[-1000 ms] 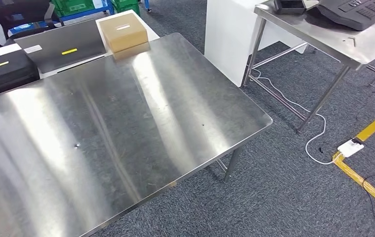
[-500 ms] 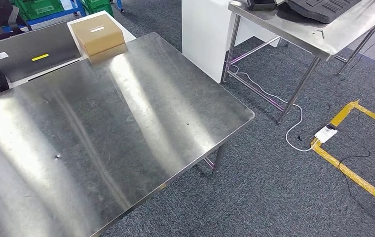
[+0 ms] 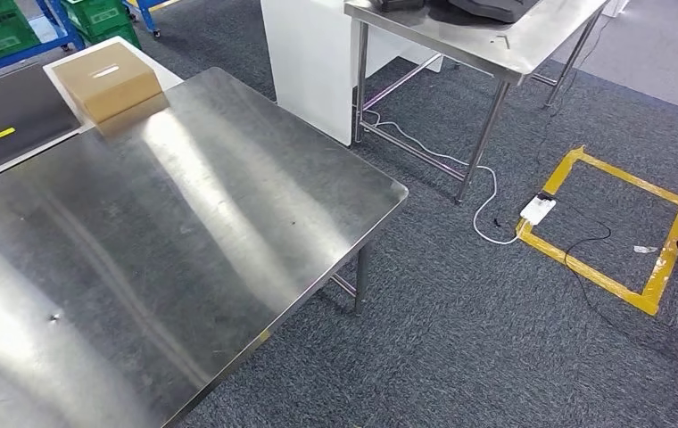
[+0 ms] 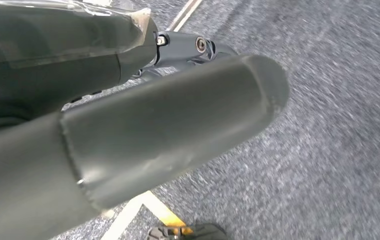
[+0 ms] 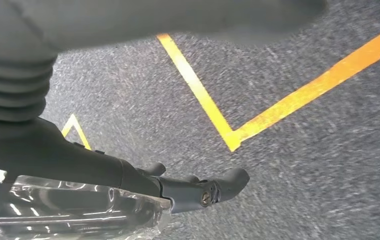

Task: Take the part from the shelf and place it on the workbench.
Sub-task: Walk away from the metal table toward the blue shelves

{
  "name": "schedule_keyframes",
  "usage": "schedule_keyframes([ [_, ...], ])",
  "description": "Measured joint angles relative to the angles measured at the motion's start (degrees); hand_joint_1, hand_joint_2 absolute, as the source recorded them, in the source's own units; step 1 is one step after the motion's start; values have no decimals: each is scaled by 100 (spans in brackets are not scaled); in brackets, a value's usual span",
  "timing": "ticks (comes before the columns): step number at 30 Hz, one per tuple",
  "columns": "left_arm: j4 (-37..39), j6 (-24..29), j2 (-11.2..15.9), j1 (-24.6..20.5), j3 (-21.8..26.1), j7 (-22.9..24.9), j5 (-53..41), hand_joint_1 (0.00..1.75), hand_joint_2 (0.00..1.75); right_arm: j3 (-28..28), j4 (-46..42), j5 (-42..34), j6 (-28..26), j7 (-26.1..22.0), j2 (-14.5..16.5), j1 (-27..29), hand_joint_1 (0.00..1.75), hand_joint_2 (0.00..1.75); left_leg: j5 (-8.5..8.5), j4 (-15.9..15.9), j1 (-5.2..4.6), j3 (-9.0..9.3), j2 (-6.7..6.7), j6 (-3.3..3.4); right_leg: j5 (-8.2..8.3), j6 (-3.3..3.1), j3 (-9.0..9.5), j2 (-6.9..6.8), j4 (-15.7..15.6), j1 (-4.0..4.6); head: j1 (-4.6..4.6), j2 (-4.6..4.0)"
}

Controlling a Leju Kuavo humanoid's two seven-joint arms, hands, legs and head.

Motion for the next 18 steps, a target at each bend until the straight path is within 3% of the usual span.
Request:
schedule_keyframes([
  [1, -1, 0, -2, 2, -1, 1, 0, 0, 0, 0, 1, 1, -2, 1, 1, 0, 0, 0, -148, 191, 16, -73, -161, -30, 23, -45, 10, 61, -7, -28, -4, 0],
  [3, 1, -4, -2, 19, -2, 7, 0, 0, 0, 0, 2, 3, -5, 2, 2, -12, 0, 0, -571, 887, 32, -370, -473, -62, 50, -101, 4, 192, -7, -35, -9, 0],
  [4, 3, -15, -2, 29, -2, 22, 1, 0, 0, 0, 2, 5, -6, 2, 2, -14, 0, 0, -740, 1267, 34, -540, -532, -68, 55, -111, -3, 267, -6, -26, -10, 0],
  [5, 4, -31, -1, 40, -2, 43, 2, 0, 0, 0, 2, 9, -6, 2, 1, -12, 0, 0, -794, 1506, 37, -655, -553, -70, 55, -111, -4, 346, -4, -21, -9, 0],
  [6, 5, -49, -1, 48, -3, 67, 3, 0, 0, 0, 2, 13, -5, 3, -1, -6, 0, 0, -729, 1541, 45, -681, -561, -70, 55, -110, 2, 427, -2, -20, -11, 0],
  [7, 7, -68, -1, 53, -3, 88, 4, 0, 0, 0, 2, 15, -6, 3, -1, -1, 0, 0, -556, 1348, 60, -602, -575, -70, 55, -109, 13, 506, 1, -20, -9, 0],
  [8, 7, -82, -1, 55, -4, 98, 4, 0, 0, 0, 2, 16, -5, 4, -1, 1, 0, 0, -317, 973, 87, -439, -643, -74, 54, -106, 22, 585, 9, -21, -10, 0],
  [10, 13, -111, 1, 60, -5, 120, 4, 0, 0, 0, 2, 16, -5, 4, -4, -12, 0, 0, 3, 275, 143, -143, -927, -84, 51, -78, 1, 727, 40, -5, -5, 0],
  [12, 18, -218, 0, 61, -13, 239, 8, 0, 0, 0, 2, 27, -5, 6, -6, -25, 0, 0, 58, 43, 132, -63, -1065, -55, 69, -3, -71, 849, 51, 13, -1, 0],
  [14, 20, -496, -1, 57, -42, 608, 10, 0, 0, 3, 2, 63, -4, 22, -4, -19, 0, 0, 94, 5, 88, -60, -919, 44, 100, 97, -149, 939, 40, 4, -2, 0],
  [16, 28, -965, -4, 87, -108, 1229, -7, 0, 0, 26, 2, 107, 14, 68, -1, -23, 0, 0, 150, -65, 74, -44, -763, 162, -17, 123, -287, 714, 257, 3, 11, 0],
  [18, 48, -1386, -8, 157, -193, 1728, -28, 0, 0, 67, 2, 132, 42, 119, 4, -58, 0, 0, 175, -98, 56, -49, -591, 227, -356, 77, -608, 383, 917, 11, 39, 0],
])
